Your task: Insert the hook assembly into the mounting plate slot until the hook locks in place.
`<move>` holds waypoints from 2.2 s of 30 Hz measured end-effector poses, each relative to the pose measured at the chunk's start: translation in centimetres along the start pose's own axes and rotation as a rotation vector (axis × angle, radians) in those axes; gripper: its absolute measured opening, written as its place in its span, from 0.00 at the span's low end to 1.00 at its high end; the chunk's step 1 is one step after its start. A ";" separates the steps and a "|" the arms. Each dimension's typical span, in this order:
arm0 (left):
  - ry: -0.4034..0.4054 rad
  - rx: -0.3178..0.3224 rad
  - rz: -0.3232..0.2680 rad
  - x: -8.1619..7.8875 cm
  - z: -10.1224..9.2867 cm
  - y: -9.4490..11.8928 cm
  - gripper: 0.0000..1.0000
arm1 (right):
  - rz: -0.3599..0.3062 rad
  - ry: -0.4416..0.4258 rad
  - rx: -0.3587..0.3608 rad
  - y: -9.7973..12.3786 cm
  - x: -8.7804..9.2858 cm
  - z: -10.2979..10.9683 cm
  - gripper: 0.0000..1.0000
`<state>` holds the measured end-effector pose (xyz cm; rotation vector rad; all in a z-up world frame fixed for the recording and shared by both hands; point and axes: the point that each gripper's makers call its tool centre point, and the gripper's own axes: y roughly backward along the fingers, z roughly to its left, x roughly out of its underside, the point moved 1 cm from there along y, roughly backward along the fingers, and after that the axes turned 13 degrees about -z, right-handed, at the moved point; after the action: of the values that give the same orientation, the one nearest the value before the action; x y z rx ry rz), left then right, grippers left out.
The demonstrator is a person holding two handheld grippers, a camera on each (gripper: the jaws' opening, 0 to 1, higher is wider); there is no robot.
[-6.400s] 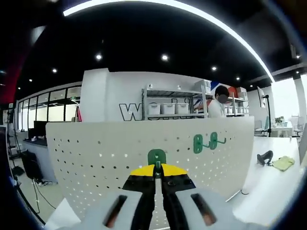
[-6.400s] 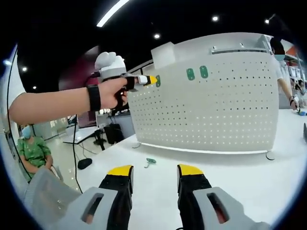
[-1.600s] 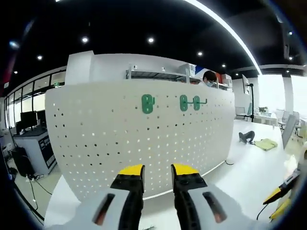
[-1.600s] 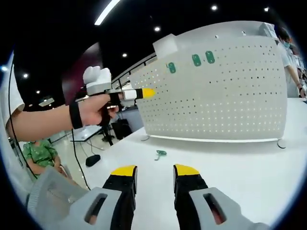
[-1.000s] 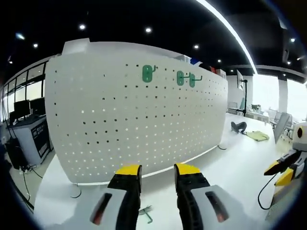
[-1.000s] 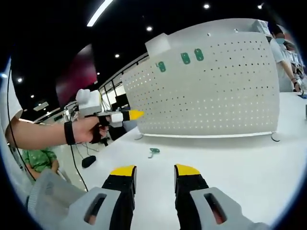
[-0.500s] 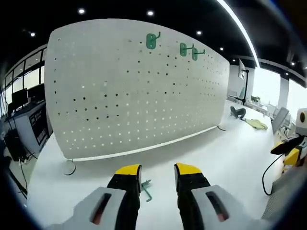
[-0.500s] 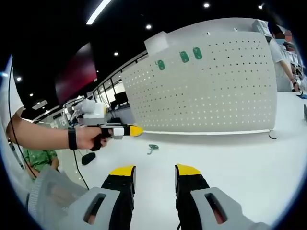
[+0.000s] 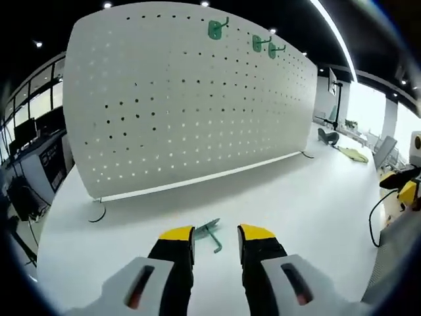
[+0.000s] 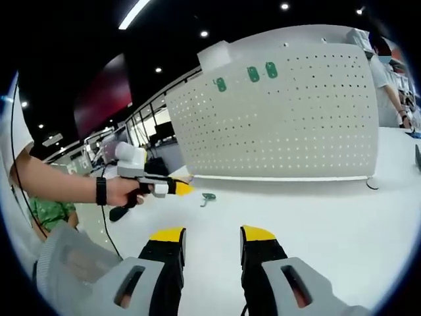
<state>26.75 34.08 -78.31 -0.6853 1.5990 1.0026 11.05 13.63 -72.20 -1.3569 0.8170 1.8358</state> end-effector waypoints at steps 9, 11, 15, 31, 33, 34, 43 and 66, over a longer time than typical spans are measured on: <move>0.046 0.004 0.069 2.6 1.0 -0.7 0.26 | -0.001 -0.012 0.013 0.3 0.1 0.0 0.33; 0.051 0.002 0.066 2.7 1.3 -0.9 0.26 | 0.002 -0.009 0.016 0.3 0.1 -0.1 0.33; 0.051 0.003 0.059 2.6 1.4 -1.4 0.25 | 0.006 -0.015 0.018 0.3 0.5 -0.1 0.33; -0.011 0.030 0.067 2.9 1.6 -3.7 0.21 | 0.035 -0.017 0.045 0.6 1.1 -0.7 0.34; -0.010 0.037 0.056 2.7 1.7 -3.8 0.20 | 0.038 -0.018 0.046 0.6 1.2 -0.6 0.34; -0.014 0.039 0.058 2.8 1.7 -4.0 0.20 | 0.039 -0.022 0.047 0.6 1.2 -0.7 0.34; -0.035 0.073 0.072 3.3 1.3 -4.3 0.09 | 0.050 -0.021 0.056 0.7 1.4 -0.9 0.33; -0.057 0.103 0.097 4.4 -1.1 -3.8 0.07 | 0.055 -0.019 0.054 0.8 1.5 -0.6 0.33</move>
<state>28.33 31.61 -83.46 -0.5090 1.6340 0.9941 10.38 12.92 -73.77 -1.2926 0.8956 1.8527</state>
